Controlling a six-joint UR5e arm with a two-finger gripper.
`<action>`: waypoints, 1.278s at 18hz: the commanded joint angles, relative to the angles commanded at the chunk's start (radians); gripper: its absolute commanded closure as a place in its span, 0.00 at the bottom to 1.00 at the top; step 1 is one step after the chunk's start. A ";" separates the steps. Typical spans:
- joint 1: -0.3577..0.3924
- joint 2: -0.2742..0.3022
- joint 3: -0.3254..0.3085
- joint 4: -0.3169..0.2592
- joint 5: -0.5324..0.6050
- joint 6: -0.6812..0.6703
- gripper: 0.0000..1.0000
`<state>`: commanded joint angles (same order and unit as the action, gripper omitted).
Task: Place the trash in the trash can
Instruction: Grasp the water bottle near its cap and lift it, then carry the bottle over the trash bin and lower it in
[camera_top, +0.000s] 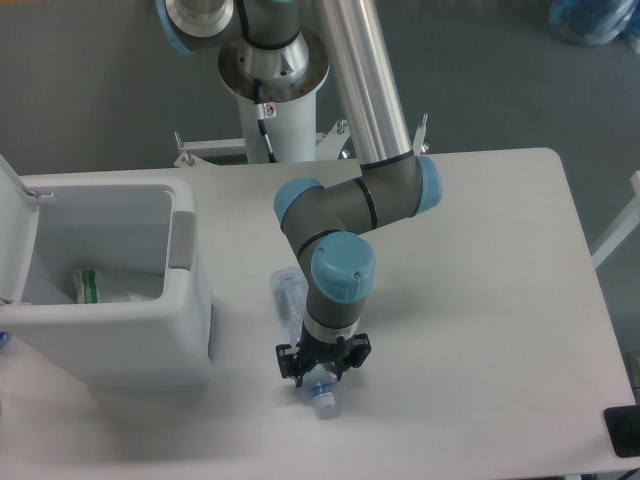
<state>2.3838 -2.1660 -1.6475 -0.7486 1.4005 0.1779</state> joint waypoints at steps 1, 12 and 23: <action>0.000 0.005 0.000 0.000 0.000 0.000 0.40; 0.052 0.227 0.084 0.005 -0.002 0.000 0.40; 0.078 0.357 0.261 0.106 -0.242 -0.035 0.40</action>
<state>2.4621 -1.8087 -1.3868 -0.6427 1.1587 0.1428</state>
